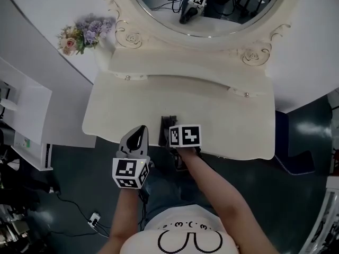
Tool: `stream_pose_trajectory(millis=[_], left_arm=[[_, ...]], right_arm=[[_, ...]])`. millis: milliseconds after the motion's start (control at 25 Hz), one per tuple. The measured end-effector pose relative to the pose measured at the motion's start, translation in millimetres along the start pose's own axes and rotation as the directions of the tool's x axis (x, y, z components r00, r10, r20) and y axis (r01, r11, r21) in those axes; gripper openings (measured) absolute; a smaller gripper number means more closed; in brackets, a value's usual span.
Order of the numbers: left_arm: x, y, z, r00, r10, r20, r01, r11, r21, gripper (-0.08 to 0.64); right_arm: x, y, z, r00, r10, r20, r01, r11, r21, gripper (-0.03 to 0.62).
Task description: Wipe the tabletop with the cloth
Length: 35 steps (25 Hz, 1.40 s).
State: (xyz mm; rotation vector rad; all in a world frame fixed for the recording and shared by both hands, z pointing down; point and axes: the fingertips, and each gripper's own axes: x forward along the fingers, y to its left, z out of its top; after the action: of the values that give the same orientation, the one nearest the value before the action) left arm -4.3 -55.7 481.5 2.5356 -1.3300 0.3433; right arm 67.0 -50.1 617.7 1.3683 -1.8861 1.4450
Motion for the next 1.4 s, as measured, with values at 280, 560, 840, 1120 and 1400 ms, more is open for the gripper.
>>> stream_pose_trajectory(millis=[280, 560, 840, 1120, 1400], left_arm=[[18, -45, 1, 0.999, -0.053, -0.011, 0.053, 0.998, 0.030, -0.003], [38, -93, 0, 0.992, -0.120, -0.023, 0.121, 0.991, 0.057, -0.003], [49, -123, -1, 0.987, -0.158, -0.031, 0.160, 0.984, 0.076, -0.003], [57, -142, 1, 0.983, -0.178, -0.037, 0.181, 0.979, 0.092, -0.003], [68, -168, 2, 0.975, -0.218, -0.051, 0.222, 0.969, 0.110, -0.003]], right_arm=[[-32, -44, -5, 1.000, -0.019, 0.012, 0.019, 1.000, -0.002, 0.094], [-66, -90, -12, 0.999, -0.050, 0.000, 0.050, 0.999, -0.002, 0.094], [-96, -133, -18, 0.995, -0.095, -0.008, 0.095, 0.996, 0.006, 0.094], [-126, -173, -23, 0.994, -0.113, -0.009, 0.113, 0.994, -0.006, 0.094], [-156, -215, -27, 0.986, -0.165, 0.001, 0.165, 0.986, -0.023, 0.094]])
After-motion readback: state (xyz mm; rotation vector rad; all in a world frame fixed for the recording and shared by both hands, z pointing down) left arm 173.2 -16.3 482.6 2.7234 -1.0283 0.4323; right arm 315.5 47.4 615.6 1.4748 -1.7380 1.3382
